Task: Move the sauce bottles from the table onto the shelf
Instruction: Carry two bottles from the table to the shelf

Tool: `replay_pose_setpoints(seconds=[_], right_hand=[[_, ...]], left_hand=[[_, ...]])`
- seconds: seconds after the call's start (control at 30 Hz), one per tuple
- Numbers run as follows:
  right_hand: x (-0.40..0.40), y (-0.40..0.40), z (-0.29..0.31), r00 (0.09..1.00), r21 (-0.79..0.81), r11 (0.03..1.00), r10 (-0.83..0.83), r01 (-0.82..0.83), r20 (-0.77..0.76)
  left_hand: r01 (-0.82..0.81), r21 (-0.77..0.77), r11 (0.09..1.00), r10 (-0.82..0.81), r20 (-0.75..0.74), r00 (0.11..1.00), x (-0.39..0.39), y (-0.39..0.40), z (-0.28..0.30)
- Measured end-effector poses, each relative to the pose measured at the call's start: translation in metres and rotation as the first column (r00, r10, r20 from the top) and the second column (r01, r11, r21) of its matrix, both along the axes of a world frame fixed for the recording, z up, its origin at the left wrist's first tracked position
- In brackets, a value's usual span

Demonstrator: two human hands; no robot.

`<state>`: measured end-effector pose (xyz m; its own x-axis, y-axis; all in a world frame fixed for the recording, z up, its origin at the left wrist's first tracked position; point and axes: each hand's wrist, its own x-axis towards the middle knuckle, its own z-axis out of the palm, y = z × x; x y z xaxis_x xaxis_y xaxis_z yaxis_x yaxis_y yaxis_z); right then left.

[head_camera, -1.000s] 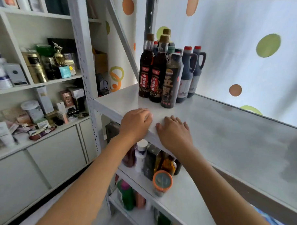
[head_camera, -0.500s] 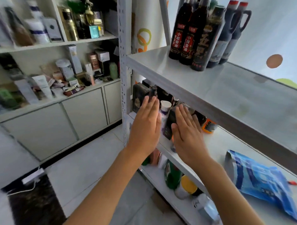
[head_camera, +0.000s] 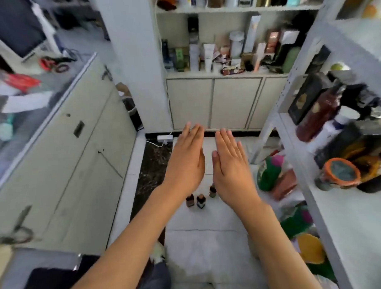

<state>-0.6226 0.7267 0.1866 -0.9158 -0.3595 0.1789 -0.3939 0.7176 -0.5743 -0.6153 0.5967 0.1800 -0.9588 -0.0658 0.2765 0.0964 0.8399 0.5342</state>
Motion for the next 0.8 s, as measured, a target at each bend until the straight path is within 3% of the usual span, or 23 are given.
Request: replay_pose_setpoints(seconds=[0.17,0.37,0.63,0.8], right_hand=[[0.042,-0.081,-0.008,0.967,-0.016,0.967,0.254,-0.254,-0.021],[0.111,-0.186,0.004,0.869,-0.012,0.870,0.491,-0.492,-0.066],[0.254,-0.350,0.008,0.663,0.032,0.665,0.746,-0.746,-0.062],[0.338,-0.443,-0.005,0.545,0.035,0.545,0.838,-0.838,-0.001]], left_hand=[[-0.242,0.023,0.970,0.243,-0.030,0.970,0.075,-0.072,-0.002],[-0.482,0.039,0.876,0.483,-0.068,0.873,0.179,-0.168,0.002],[-0.755,0.155,0.638,0.769,-0.070,0.635,0.352,-0.301,-0.005],[-0.839,0.225,0.495,0.865,-0.040,0.500,0.452,-0.372,-0.020]])
